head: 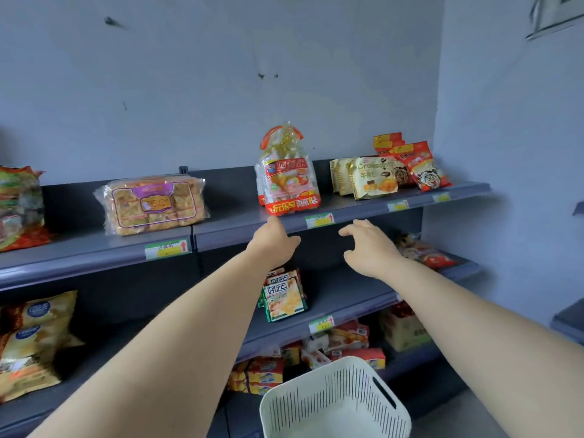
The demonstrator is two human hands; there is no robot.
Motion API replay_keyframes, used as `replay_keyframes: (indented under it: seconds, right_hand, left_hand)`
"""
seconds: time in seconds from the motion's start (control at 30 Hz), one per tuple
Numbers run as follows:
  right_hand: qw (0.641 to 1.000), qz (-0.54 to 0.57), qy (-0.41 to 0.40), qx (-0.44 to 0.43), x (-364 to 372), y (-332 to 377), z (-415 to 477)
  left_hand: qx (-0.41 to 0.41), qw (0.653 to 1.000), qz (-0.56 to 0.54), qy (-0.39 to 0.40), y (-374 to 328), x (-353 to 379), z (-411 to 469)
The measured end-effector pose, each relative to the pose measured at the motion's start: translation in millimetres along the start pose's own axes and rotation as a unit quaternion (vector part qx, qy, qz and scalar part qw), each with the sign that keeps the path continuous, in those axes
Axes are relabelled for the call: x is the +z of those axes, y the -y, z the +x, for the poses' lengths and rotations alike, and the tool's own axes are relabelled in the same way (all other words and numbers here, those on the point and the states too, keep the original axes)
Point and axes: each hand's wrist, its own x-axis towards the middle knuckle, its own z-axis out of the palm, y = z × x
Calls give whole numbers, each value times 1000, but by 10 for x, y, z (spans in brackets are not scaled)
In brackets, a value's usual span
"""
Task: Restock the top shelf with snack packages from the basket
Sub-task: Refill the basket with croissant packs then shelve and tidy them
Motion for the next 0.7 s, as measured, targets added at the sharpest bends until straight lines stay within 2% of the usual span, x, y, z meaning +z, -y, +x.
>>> replay_keyframes:
  seconds: [0.1,0.23,0.53,0.7]
  right_hand:
    - [1000,17,-9,-14,-168,-286,176]
    - [997,57,27,-43,-113,-442,358]
    - [993,86,21,-72,76,-601,1140]
    - [993,69,29,-92,192,-619,1710]
  left_hand:
    - [-28,999,-7,-18,-168,179,105]
    - [-68,997,18,-23,-253,296,260]
    - [-85,994,43,-51,-301,397,938]
    - [-104,990,3,-95,-291,366,1574]
